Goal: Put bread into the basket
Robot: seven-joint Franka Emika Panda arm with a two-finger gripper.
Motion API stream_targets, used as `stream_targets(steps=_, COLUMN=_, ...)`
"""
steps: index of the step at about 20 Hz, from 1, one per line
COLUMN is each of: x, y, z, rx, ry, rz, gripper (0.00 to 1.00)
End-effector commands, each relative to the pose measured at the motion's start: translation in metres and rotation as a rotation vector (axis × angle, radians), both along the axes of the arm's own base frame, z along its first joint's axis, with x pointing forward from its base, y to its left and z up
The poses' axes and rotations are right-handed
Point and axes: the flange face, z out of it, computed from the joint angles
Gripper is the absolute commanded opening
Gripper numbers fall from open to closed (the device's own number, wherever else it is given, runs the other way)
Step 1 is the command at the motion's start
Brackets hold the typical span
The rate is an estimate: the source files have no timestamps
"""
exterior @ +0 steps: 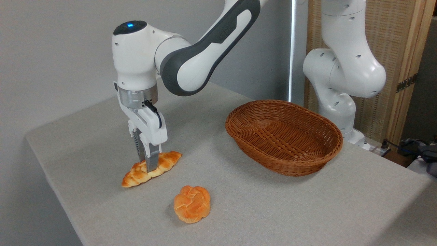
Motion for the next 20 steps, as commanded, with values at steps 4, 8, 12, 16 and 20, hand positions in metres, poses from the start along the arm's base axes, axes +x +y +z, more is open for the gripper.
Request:
stream_targets(steps=4, x=-0.008, y=-0.002, z=0.012, rx=-0.003, ry=0.027, rz=0.01, gripper=0.34)
stream_targets(steps=8, x=-0.007, y=-0.003, z=0.022, rx=-0.007, ry=0.013, rz=0.013, gripper=0.34)
stream_targets(steps=12, x=-0.012, y=-0.003, z=0.045, rx=-0.001, ry=0.017, rz=0.007, gripper=0.34)
stream_targets(steps=16, x=-0.033, y=0.0, z=0.076, rx=0.028, ry=0.049, rz=-0.013, gripper=0.34)
stream_targets(steps=20, x=-0.06, y=0.009, z=0.106, rx=0.061, ry=0.088, rz=-0.016, gripper=0.34)
